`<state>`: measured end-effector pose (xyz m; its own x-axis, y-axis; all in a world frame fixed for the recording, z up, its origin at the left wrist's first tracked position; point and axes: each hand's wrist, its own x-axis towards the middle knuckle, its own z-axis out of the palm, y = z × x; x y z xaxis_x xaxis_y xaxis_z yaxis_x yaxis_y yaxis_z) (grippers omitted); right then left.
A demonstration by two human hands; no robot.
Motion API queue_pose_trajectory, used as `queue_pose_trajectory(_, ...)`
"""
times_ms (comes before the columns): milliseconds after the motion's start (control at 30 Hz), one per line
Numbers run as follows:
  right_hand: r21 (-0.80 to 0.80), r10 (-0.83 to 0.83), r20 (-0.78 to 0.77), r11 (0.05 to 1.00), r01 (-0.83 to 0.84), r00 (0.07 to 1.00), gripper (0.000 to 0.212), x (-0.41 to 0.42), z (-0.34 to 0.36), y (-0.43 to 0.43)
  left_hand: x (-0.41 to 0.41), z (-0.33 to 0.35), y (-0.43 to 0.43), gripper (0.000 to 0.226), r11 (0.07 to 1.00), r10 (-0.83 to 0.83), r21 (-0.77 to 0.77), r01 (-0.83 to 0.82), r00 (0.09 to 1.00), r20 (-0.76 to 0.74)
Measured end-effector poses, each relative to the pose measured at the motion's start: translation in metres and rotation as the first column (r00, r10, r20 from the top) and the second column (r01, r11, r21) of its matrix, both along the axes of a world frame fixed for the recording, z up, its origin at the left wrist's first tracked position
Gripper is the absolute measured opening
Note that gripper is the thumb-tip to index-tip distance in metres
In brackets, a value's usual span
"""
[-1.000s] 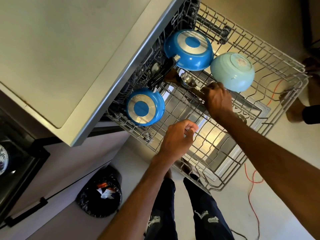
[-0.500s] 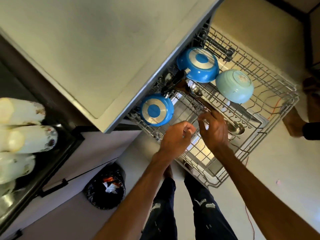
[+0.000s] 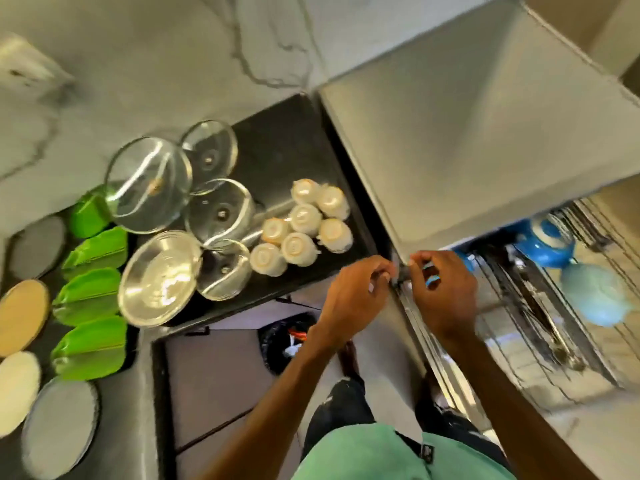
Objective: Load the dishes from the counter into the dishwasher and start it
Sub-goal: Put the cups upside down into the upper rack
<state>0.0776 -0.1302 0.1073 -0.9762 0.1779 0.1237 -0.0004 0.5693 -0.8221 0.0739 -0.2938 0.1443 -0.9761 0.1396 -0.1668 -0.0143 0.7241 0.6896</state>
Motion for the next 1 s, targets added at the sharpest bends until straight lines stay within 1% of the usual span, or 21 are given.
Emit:
queue_pose_trajectory(100,-0.018,0.131,-0.034,0.991,-0.132,0.991,0.011,-0.016,0.024,-0.059,0.003,0.017,-0.068,0.018,0.988,0.155,0.019,-0.154,0.986,-0.059)
queue_pose_trajectory(167,-0.026,0.185,-0.036,0.982,-0.186,0.982,0.012,-0.029,0.033,-0.099,0.004,0.023,-0.114,0.017,0.966,0.258,0.045,-0.255,0.962,-0.092)
queue_pose_trajectory(267,0.003,0.175,-0.01,0.985,-0.175,0.985,0.019,-0.053,0.032,-0.144,0.0,0.03,-0.174,0.015,0.944,0.33,0.038,-0.328,0.936,-0.122)
queue_pose_trajectory(333,0.069,0.163,0.034,0.984,-0.165,0.986,0.028,-0.073,0.025,-0.166,-0.008,0.031,-0.208,0.014,0.938,0.348,0.041,-0.345,0.931,-0.112)
queue_pose_trajectory(400,0.175,0.171,0.125,0.966,-0.191,0.977,0.043,-0.087,0.015,-0.173,-0.019,0.027,-0.23,0.015,0.946,0.324,0.012,-0.325,0.941,-0.102)
queue_pose_trajectory(433,0.225,0.177,0.185,0.95,-0.216,0.967,0.051,-0.091,0.008,-0.174,-0.025,0.023,-0.237,0.019,0.955,0.293,-0.013,-0.296,0.951,-0.101)
queue_pose_trajectory(500,0.28,0.172,0.31,0.923,-0.263,0.935,0.067,-0.089,-0.007,-0.174,-0.036,0.014,-0.242,0.032,0.977,0.203,-0.052,-0.207,0.977,-0.068)
queue_pose_trajectory(567,0.296,0.157,0.371,0.914,-0.277,0.915,0.078,-0.086,-0.019,-0.173,-0.048,0.009,-0.238,0.046,0.987,0.126,-0.095,-0.128,0.992,-0.028)
queue_pose_trajectory(700,0.29,0.12,0.371,0.927,-0.237,0.921,0.074,-0.087,-0.029,-0.18,-0.074,-0.005,-0.227,0.065,0.978,0.04,-0.205,-0.03,0.998,0.046)
queue_pose_trajectory(767,0.262,0.126,0.33,0.94,-0.219,0.935,0.067,-0.085,-0.029,-0.182,-0.084,-0.012,-0.222,0.07,0.974,0.031,-0.226,-0.01,0.996,0.089)
queue_pose_trajectory(833,0.219,0.126,0.3,0.956,-0.197,0.946,0.06,-0.084,-0.028,-0.18,-0.094,-0.017,-0.217,0.07,0.968,0.035,-0.25,-0.005,0.993,0.116)
queue_pose_trajectory(933,0.166,0.135,0.252,0.97,-0.18,0.958,0.061,-0.08,-0.024,-0.172,-0.105,-0.02,-0.212,0.062,0.952,0.055,-0.306,-0.005,0.986,0.158)
queue_pose_trajectory(1000,0.149,0.127,0.238,0.975,-0.166,0.963,0.062,-0.077,-0.019,-0.165,-0.111,-0.022,-0.211,0.063,0.939,0.046,-0.343,0.024,0.98,0.195)
